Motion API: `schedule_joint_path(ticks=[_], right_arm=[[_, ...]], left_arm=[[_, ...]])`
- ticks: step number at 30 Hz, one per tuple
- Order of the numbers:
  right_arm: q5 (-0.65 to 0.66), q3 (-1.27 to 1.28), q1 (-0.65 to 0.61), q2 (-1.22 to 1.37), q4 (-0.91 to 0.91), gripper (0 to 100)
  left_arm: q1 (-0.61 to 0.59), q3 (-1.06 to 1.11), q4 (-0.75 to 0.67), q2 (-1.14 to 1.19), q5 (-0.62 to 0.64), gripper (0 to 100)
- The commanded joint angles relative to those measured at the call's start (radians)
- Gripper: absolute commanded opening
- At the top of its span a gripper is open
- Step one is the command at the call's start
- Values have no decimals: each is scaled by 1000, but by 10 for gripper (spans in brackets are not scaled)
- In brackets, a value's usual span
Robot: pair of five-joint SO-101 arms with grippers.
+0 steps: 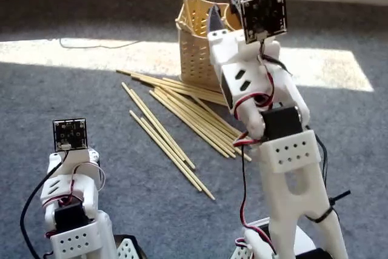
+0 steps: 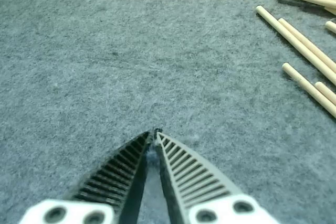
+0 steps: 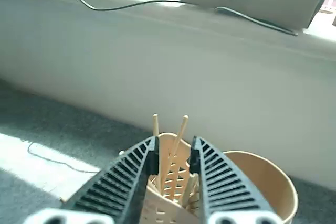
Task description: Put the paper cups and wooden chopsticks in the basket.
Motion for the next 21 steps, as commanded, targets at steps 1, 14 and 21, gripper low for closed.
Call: schedule_joint_path(ticks=[1,14,21], right_arm=[[0,-5,-76,-101,180,111],[0,163,-371,4,357,111],[0,163,-401,306,245,111]], left_arm=[[-5,16,-20,-5,-6,8],[-5,16,-20,-5,-6,8],[-5,16,-20,-5,-6,8]])
